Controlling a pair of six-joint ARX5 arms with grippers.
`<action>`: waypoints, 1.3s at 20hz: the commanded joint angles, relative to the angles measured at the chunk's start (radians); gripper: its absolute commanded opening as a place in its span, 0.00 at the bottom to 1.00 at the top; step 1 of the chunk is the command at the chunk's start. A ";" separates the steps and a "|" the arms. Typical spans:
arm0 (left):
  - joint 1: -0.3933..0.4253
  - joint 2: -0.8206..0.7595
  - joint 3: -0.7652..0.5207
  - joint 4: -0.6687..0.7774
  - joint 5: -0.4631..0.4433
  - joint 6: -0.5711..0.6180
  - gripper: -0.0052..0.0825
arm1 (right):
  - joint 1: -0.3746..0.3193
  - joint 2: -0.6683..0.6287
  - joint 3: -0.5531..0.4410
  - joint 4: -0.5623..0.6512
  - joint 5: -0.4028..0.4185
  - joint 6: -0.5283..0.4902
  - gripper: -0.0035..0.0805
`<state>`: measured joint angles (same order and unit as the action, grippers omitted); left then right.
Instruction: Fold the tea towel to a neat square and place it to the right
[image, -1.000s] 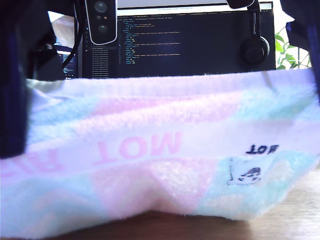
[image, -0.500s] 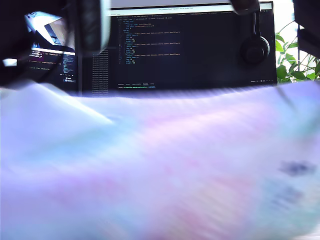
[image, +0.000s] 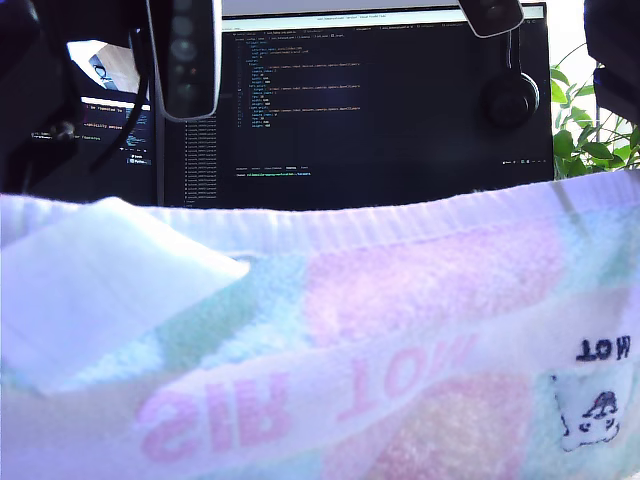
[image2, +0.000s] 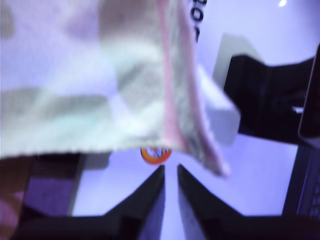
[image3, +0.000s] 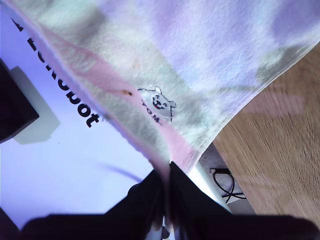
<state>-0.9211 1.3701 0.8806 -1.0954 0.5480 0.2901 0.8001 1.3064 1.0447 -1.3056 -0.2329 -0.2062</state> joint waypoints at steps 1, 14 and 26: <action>-0.002 0.002 -0.009 -0.020 -0.059 -0.016 0.52 | 0.002 0.000 -0.017 0.005 -0.003 0.000 0.03; -0.029 -0.358 0.011 0.133 -0.166 -0.296 0.52 | 0.002 0.000 -0.017 0.023 -0.003 0.001 0.03; -0.346 -0.316 0.011 0.207 -0.468 -0.588 0.52 | 0.002 0.000 -0.017 0.050 -0.003 0.027 0.03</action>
<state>-1.2510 1.0302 0.8898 -0.8967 0.1001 -0.2821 0.8001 1.3064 1.0447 -1.2575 -0.2329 -0.1833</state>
